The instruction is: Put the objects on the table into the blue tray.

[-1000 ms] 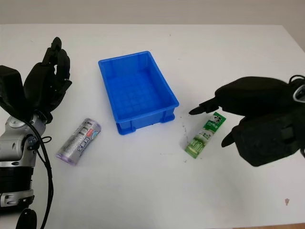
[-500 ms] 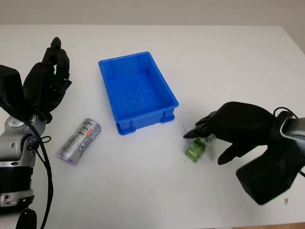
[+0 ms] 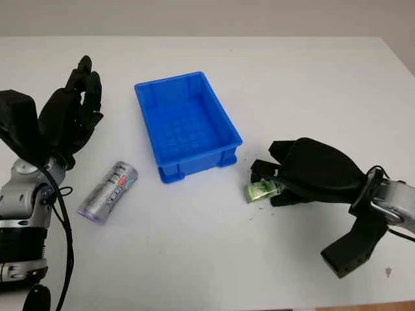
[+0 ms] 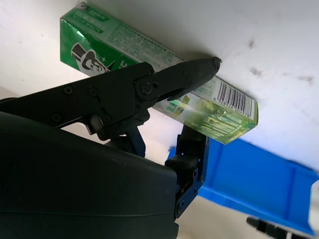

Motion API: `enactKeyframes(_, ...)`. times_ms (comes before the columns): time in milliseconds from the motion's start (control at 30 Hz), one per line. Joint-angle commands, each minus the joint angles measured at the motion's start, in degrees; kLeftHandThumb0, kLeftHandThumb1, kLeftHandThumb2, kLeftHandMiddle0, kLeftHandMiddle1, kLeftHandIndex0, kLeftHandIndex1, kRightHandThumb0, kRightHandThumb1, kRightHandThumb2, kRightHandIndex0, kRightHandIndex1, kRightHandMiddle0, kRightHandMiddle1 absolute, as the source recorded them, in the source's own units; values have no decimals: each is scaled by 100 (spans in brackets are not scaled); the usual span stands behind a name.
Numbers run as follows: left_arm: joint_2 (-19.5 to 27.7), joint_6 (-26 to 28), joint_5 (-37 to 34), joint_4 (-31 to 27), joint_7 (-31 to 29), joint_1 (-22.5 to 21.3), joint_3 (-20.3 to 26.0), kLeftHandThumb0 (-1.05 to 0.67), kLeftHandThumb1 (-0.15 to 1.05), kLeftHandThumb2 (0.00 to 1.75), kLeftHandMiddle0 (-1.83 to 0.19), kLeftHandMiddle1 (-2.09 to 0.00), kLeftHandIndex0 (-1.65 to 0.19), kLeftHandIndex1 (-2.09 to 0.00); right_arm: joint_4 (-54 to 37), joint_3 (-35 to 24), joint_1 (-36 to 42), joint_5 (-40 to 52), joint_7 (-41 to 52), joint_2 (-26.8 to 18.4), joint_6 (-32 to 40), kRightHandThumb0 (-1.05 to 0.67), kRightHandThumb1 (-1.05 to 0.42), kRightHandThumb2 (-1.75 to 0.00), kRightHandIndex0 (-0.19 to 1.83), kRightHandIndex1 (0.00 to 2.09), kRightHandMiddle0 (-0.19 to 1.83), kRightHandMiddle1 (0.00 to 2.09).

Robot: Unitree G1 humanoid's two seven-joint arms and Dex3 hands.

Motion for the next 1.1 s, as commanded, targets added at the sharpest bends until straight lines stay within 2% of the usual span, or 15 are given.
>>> enactKeyframes(0,21,2,37,-20,-23,46,-27,-68,105,66,19,0,19,0,68,-4,-322,134,-62,12,116,-52,-105,-19,79,209,46,209)
enactKeyframes(167,38,8,56,15,-39,-1,-32,-67,105,68,19,0,19,0,455,-197,-1033,888,243,33,381,-46,-105,-11,80,209,46,209)
enactKeyframes(233,46,27,49,30,-42,-22,-27,-67,105,68,19,0,19,0,792,-187,-1463,913,171,-18,534,-48,-105,-9,77,209,52,209)
enactKeyframes(433,71,31,45,68,-52,-49,-13,-66,105,67,19,0,19,0,1603,-13,-2641,655,-179,-128,1027,-54,-103,-6,85,209,66,209)
enactKeyframes(533,93,-12,106,76,-14,-43,-19,-65,105,67,19,0,19,0,1943,212,-3281,303,-874,-33,1263,-63,-104,-10,96,209,71,209)
enactKeyframes(700,76,-16,87,73,-52,-53,6,-64,105,67,19,0,19,0,2132,320,-3852,802,-880,538,1080,-64,-104,-11,110,209,87,209)
enactKeyframes(900,27,-6,132,43,-22,-58,-39,-66,105,68,19,0,19,0,1934,704,-4084,1014,-798,1500,642,-55,-104,-6,113,209,87,209)
enactKeyframes(967,13,11,141,25,-6,-41,-45,-66,105,68,19,0,19,0,1939,899,-4186,945,-824,1874,569,-53,-104,-8,118,209,89,209)
enactKeyframes(1067,-11,41,174,-35,70,5,-51,-66,105,68,19,0,19,0,2071,1169,-4371,844,-934,2366,476,-52,-105,-21,122,209,91,209)
